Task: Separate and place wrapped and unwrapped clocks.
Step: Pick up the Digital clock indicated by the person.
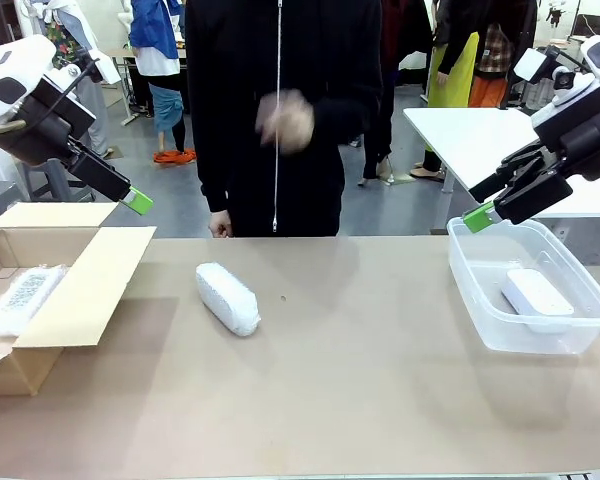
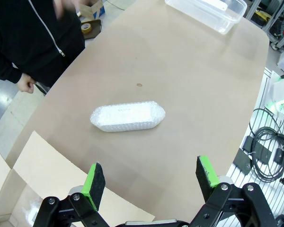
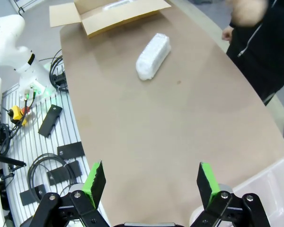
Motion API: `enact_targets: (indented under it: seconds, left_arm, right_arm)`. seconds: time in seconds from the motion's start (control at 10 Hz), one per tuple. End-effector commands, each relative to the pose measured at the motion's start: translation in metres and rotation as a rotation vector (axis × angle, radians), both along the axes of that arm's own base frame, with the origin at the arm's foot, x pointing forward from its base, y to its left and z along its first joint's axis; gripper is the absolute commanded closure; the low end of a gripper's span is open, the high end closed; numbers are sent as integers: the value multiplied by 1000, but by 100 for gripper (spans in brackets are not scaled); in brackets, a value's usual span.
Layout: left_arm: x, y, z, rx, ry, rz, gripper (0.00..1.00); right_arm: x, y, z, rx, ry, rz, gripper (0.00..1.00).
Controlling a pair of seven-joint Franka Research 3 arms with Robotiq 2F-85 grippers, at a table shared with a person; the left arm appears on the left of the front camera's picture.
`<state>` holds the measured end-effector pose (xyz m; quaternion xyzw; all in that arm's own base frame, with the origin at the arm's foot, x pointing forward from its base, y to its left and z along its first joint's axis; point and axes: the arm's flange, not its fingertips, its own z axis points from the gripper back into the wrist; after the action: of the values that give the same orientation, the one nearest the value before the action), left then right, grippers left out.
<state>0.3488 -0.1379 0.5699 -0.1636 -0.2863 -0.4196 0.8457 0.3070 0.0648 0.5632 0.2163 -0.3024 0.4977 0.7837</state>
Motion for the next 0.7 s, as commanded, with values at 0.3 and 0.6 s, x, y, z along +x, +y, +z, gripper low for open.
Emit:
enact_targets:
  seconds: [0.3,0.6]
  left_arm:
    - [-1,-2,0,-3,-5,17,0]
    - [-1,-2,0,-3,-5,17,0]
  right_arm:
    - [3,3,-1,23,7,13,0]
    - [3,3,-1,23,7,13,0]
